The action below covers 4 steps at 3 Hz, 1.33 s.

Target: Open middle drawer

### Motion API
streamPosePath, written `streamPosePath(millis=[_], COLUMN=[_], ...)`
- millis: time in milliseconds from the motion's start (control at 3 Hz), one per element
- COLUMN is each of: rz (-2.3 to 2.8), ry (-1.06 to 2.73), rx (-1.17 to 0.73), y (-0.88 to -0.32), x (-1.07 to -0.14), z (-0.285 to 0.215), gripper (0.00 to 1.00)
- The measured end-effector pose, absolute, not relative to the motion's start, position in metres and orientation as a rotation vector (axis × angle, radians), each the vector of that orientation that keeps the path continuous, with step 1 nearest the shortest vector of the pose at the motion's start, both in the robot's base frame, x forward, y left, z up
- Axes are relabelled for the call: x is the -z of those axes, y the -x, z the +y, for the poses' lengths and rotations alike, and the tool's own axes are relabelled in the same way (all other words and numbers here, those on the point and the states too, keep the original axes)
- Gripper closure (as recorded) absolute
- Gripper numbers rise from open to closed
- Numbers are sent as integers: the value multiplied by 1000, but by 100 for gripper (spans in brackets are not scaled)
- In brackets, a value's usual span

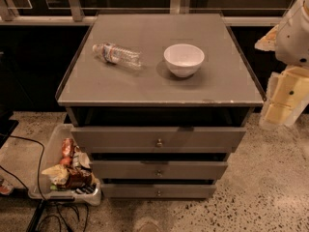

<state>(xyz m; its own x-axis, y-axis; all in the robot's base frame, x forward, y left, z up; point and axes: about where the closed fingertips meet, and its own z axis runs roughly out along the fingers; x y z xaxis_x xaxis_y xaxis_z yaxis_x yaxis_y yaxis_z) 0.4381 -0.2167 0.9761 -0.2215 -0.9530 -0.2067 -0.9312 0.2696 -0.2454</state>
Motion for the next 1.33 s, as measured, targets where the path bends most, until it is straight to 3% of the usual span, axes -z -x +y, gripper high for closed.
streamPosePath(millis=[667,1333], rz=[2217,2045], ry=[1751,1811], rx=[106,-72], y=[-436,-401], x=[-969,-874], z=[-215,-204], gripper=[0,0])
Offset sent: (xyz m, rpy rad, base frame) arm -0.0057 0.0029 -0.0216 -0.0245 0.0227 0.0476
